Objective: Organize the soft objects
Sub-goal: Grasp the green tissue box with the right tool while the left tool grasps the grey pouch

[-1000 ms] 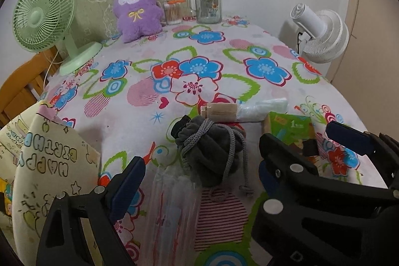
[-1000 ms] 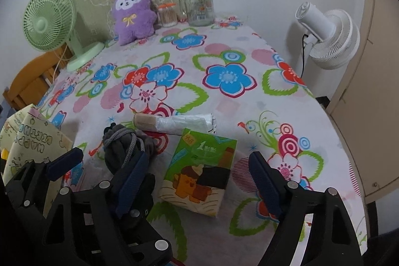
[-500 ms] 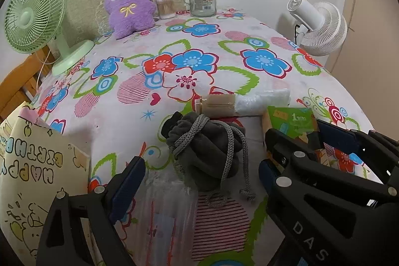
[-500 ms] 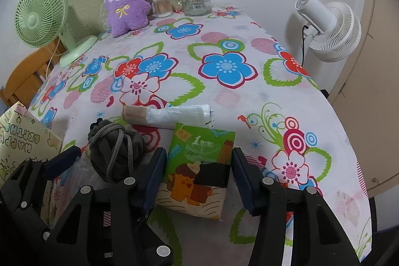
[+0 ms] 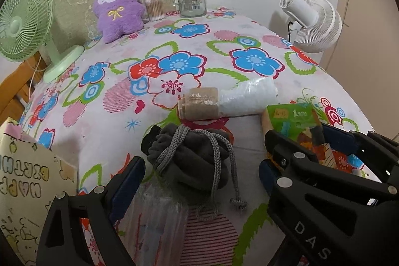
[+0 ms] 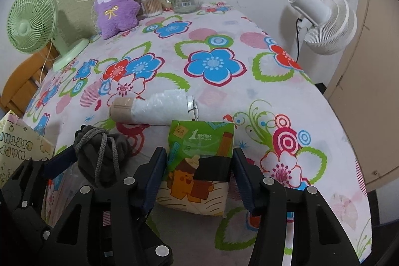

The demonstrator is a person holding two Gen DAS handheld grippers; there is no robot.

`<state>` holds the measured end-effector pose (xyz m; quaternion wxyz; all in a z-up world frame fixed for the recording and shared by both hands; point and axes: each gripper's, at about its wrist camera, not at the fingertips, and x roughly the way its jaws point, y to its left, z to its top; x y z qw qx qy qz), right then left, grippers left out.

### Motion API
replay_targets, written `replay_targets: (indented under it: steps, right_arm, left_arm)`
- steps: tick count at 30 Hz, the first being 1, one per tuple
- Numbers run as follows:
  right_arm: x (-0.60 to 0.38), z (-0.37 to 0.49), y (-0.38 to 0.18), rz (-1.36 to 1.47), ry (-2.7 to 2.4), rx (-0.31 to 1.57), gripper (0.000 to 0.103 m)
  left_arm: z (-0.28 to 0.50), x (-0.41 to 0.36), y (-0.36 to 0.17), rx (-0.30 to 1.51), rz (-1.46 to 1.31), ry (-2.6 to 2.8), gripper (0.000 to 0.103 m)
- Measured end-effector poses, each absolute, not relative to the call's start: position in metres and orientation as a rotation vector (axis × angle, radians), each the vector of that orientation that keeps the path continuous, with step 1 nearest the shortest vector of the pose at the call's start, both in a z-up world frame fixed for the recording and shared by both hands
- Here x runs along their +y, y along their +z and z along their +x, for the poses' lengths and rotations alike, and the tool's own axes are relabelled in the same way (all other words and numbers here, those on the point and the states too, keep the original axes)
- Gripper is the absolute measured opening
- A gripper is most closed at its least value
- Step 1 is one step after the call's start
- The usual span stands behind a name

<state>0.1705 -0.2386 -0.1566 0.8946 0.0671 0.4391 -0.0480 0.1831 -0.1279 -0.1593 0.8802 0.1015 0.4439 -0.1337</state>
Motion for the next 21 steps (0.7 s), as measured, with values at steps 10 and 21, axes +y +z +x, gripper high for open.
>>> replay_targets:
  steps: [10, 21]
  right_arm:
    - [-0.24, 0.168, -0.152, 0.15, -0.108, 0.884, 0.053]
    - [-0.242, 0.161, -0.144, 0.141, -0.133, 0.857, 0.053]
  left_arm:
    - [0.19, -0.12, -0.162, 0.935, 0.148, -0.295, 0.089]
    - [0.185, -0.111, -0.156, 0.914, 0.087, -0.281, 0.057]
